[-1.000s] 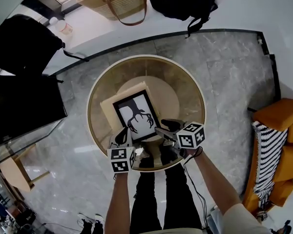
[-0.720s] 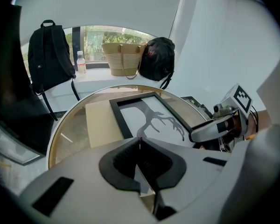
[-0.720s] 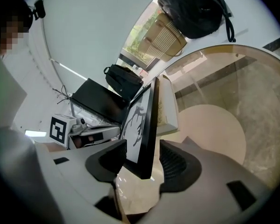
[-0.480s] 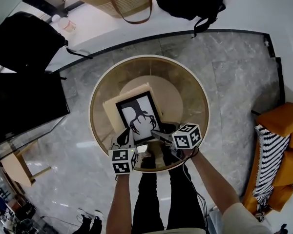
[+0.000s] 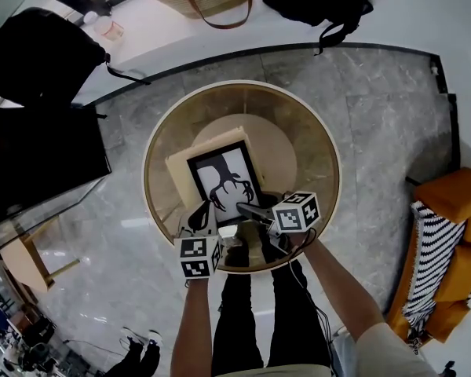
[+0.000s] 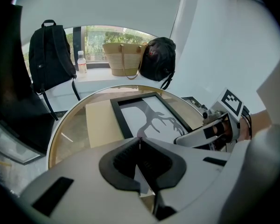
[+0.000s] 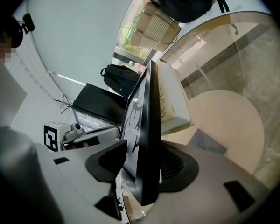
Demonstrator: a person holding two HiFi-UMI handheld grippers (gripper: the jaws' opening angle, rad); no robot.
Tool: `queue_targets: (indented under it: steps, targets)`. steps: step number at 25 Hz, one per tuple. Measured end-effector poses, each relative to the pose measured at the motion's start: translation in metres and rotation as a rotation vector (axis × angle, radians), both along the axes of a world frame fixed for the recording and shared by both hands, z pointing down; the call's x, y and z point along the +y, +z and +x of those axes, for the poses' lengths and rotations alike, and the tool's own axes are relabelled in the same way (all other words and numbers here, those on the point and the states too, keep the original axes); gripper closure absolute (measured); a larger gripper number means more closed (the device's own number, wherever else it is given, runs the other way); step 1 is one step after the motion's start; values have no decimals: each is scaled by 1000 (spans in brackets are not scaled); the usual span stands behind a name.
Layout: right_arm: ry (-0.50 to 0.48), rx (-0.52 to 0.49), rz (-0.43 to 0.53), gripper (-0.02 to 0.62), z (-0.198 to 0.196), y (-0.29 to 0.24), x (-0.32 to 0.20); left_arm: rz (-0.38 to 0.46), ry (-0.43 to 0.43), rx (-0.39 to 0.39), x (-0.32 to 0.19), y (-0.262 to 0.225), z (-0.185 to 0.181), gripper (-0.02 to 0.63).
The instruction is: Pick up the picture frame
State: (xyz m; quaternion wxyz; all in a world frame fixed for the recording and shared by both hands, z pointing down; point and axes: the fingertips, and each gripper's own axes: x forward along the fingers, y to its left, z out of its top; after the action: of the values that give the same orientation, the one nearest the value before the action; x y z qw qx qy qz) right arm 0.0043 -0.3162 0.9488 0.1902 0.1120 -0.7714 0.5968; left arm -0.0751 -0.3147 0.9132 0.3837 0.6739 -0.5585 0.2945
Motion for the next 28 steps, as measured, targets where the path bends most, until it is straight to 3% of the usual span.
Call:
queue_targets:
  steps: [5,8,13,28]
  targets:
    - [-3,-37,-48,388,-2,-2,0,3,10,-2,0,1,1,584]
    - [-1,-46,-39,439,-5,-7,3,2,6,-2,2,1,0,584]
    - [16,-53,-61,459,-5,-12,3,3,-3,0,2,0,-1,583]
    - [26,-82,-7,545,-7,-48,6,-9,-8,-3,9,-1,-2,583]
